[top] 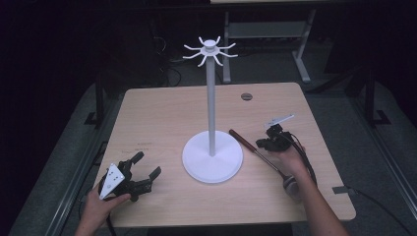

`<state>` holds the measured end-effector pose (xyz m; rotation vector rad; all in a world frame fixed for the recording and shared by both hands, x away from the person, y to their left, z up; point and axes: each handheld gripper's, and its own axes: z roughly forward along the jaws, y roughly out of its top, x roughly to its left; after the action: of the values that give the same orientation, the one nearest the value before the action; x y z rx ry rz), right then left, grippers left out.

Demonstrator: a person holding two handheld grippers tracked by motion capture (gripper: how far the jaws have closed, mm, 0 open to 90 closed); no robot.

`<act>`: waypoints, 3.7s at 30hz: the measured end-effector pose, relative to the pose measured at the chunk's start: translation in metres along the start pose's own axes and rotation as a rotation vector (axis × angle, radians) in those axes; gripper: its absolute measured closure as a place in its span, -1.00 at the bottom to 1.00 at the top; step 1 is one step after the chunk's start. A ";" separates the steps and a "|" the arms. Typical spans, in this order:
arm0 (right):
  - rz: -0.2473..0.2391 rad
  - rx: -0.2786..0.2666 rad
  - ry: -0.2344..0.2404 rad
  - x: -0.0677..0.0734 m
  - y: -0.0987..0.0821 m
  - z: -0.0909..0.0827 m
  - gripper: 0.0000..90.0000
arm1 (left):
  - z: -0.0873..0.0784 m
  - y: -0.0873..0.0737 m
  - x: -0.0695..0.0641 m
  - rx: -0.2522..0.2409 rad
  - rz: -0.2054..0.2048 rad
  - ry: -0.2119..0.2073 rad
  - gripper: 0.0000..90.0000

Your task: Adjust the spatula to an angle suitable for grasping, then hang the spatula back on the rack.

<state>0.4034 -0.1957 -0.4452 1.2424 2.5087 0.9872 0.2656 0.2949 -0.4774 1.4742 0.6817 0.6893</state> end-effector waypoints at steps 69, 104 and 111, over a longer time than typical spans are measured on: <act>-0.032 0.136 0.046 0.013 0.042 -0.016 0.63 | 0.000 0.000 0.000 0.000 0.001 0.000 -0.69; -0.060 -0.418 0.166 0.007 0.041 -0.100 0.63 | 0.000 0.000 0.000 -0.004 -0.001 -0.001 -0.69; -0.084 -0.488 0.178 0.009 0.040 -0.113 0.63 | 0.000 0.000 0.000 -0.001 -0.001 0.000 -0.69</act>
<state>0.3759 -0.2258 -0.3321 0.9268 2.2102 1.6221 0.2656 0.2946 -0.4774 1.4732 0.6823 0.6890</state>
